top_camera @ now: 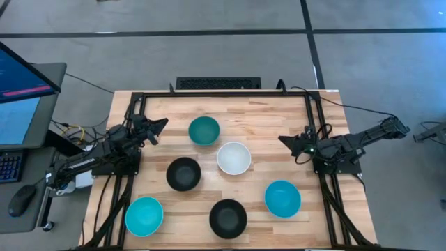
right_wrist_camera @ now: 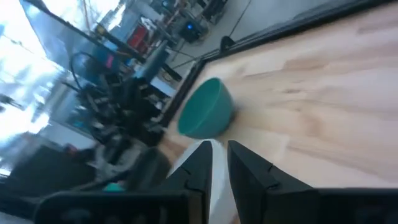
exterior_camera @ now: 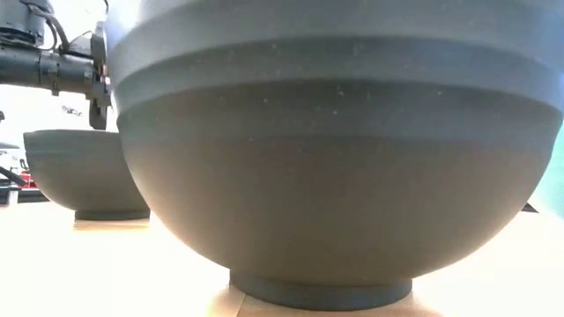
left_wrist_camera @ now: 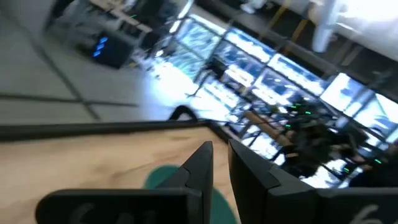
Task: Nest bowls inside each other
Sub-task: Stack the white bowl on top of the bottom black bowl
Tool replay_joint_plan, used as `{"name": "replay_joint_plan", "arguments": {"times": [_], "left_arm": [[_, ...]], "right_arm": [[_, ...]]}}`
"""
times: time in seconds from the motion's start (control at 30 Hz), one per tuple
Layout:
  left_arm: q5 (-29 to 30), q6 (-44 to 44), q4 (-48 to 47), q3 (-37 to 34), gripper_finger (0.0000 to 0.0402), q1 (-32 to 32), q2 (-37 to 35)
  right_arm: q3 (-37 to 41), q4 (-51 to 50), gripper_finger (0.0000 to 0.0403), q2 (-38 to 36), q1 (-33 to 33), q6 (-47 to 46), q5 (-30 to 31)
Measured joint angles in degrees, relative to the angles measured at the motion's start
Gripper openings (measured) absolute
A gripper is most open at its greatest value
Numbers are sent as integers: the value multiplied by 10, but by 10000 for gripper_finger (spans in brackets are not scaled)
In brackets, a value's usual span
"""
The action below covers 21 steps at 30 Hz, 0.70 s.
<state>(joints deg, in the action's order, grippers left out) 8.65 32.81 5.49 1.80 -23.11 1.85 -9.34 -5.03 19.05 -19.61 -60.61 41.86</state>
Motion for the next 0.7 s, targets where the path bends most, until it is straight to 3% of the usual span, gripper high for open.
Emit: {"name": "replay_joint_plan", "arguments": {"times": [0.23,0.4,0.57,0.7], "left_arm": [[-44,-51,10,31,41,0,0],[-59,-85,-62,88,41,0,0],[-64,-87,-161,153,41,0,11],[-70,-115,-191,200,41,0,33]], "right_arm": [[0,13,74,0,2,-56,-16],[0,16,74,1,8,-7,-15],[0,102,74,0,10,-17,-15],[0,143,74,1,10,116,-25]]}}
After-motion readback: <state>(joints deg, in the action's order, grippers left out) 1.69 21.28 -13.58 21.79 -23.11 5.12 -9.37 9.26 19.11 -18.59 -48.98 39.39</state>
